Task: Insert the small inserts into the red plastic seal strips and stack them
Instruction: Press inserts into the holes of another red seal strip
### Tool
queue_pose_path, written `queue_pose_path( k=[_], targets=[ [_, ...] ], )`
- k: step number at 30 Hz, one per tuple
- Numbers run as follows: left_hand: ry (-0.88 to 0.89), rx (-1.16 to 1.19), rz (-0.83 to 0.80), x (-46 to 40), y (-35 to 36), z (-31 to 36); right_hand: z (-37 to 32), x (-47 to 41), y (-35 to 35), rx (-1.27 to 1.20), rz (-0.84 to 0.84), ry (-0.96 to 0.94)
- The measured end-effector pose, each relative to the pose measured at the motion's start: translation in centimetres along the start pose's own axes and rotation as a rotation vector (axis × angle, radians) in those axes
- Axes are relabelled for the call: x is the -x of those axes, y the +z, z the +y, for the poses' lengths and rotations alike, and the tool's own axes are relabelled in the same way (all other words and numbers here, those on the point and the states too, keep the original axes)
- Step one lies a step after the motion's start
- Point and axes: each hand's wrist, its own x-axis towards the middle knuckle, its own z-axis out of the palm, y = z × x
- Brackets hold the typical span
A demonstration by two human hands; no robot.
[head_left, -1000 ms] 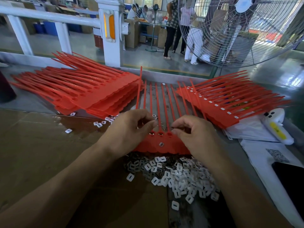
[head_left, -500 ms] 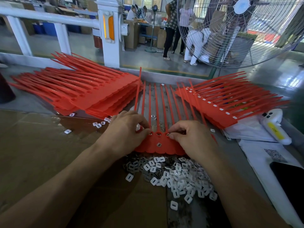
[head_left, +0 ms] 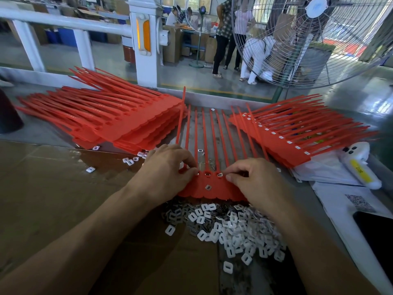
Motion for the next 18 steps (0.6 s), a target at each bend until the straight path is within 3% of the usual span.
queue_pose_path(
  k=[9,14,18],
  targets=[
    [0.022,-0.041,-0.028,-0.1,0.1,0.0,-0.9,0.5,-0.3,0.031,-0.025,-0.099],
    [0.034,-0.037,-0.027,-0.1,0.2,0.0,-2.0,0.9,0.2,-0.037,-0.186,-0.218],
    [0.038,-0.026,-0.021,-0.1,0.1,0.0,-2.3,1.2,0.4,0.001,-0.222,-0.242]
  ],
)
